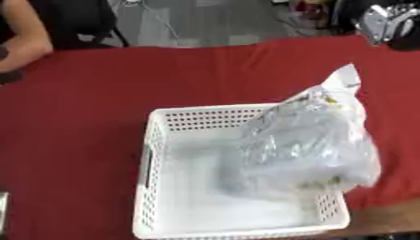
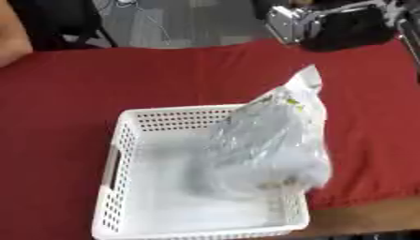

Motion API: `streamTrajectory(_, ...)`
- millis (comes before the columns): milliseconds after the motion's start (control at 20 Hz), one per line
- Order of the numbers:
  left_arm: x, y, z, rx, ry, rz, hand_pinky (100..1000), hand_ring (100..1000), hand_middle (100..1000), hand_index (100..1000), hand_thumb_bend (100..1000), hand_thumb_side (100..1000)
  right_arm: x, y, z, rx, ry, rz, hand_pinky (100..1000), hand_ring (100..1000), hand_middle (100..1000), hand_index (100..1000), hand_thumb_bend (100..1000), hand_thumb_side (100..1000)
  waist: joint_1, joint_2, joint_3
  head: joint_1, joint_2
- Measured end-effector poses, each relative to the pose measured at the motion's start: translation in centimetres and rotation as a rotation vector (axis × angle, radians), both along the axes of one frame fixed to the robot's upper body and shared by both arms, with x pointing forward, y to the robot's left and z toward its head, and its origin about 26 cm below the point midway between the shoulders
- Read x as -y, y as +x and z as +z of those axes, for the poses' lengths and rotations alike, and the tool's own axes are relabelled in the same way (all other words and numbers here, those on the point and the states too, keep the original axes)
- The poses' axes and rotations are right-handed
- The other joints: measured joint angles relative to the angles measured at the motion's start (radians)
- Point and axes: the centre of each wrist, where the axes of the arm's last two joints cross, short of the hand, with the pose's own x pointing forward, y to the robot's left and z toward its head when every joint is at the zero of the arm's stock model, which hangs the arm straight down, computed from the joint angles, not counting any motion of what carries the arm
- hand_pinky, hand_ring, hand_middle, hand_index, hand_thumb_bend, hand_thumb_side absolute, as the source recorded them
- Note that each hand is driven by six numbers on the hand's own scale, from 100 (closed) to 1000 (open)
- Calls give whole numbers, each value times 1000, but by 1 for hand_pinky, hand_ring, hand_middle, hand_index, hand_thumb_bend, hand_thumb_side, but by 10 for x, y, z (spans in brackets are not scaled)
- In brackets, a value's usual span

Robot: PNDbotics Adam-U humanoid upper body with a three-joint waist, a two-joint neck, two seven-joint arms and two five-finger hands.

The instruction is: Pick up objects on the table and place them in the box.

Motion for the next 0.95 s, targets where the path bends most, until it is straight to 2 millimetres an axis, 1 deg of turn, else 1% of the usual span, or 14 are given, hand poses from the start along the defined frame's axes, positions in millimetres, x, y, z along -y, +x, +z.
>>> streamTrajectory(200,1,0,0,-3,1,-6,707,850,942,989,861,1000,-16,0,-5,-46,-35,15,100,100,100,188,100,401,0,0,3,-7,0)
streamTrajectory(250,1,0,0,-3,1,-6,706,850,942,989,861,1000,-19,2,-7,-57,-45,15,100,178,168,267,100,467,0,0,3,-8,0)
streamTrajectory(300,1,0,0,-4,1,-7,706,850,942,989,861,1000,-22,4,-9,-67,-56,13,100,178,168,267,100,467,0,0,4,-8,0)
streamTrajectory(350,2,0,0,-5,1,-7,706,850,942,989,861,1000,-23,6,-12,-75,-70,10,299,503,530,596,100,784,0,0,5,-8,0)
streamTrajectory(400,2,0,0,-5,1,-8,706,850,942,989,861,1000,-25,8,-14,-81,-96,7,299,503,530,596,100,784,0,0,6,-8,0)
streamTrajectory(450,2,0,0,-6,2,-8,706,849,942,988,859,1000,-27,11,-16,-85,-129,3,694,780,819,832,215,858,0,0,7,-9,0)
streamTrajectory(500,2,0,0,-6,2,-9,706,850,942,989,859,1000,-28,13,-19,-87,-174,-5,813,846,885,893,320,871,0,0,8,-10,0)
streamTrajectory(550,2,0,0,-6,2,-9,706,850,943,988,859,1000,-28,15,-20,-89,-216,-15,910,906,947,944,464,903,0,0,8,-12,0)
streamTrajectory(600,2,0,0,-7,2,-9,706,850,943,988,860,1000,-29,16,-21,-92,-251,-22,972,944,985,984,560,933,0,0,8,-12,0)
streamTrajectory(650,2,0,0,-7,2,-10,706,850,943,987,859,1000,-28,18,-22,-97,-278,-27,1000,969,1000,1000,602,965,0,0,8,-12,0)
streamTrajectory(750,2,0,0,-7,3,-11,706,850,943,987,860,1000,-26,20,-21,-109,-300,-39,1000,988,1000,1000,643,995,0,0,6,-12,0)
streamTrajectory(800,2,0,0,-8,3,-11,706,850,943,986,859,1000,-23,21,-21,-119,-297,-45,1000,992,1000,1000,649,1000,1,0,5,-12,0)
streamTrajectory(900,2,0,0,-8,3,-11,706,850,943,986,859,1000,-17,21,-19,-136,-276,-61,1000,996,1000,1000,647,1000,2,0,2,-12,0)
streamTrajectory(950,2,0,0,-9,3,-11,706,850,943,986,859,1000,-13,22,-19,-145,-263,-73,1000,996,1000,1000,632,1000,3,0,2,-12,0)
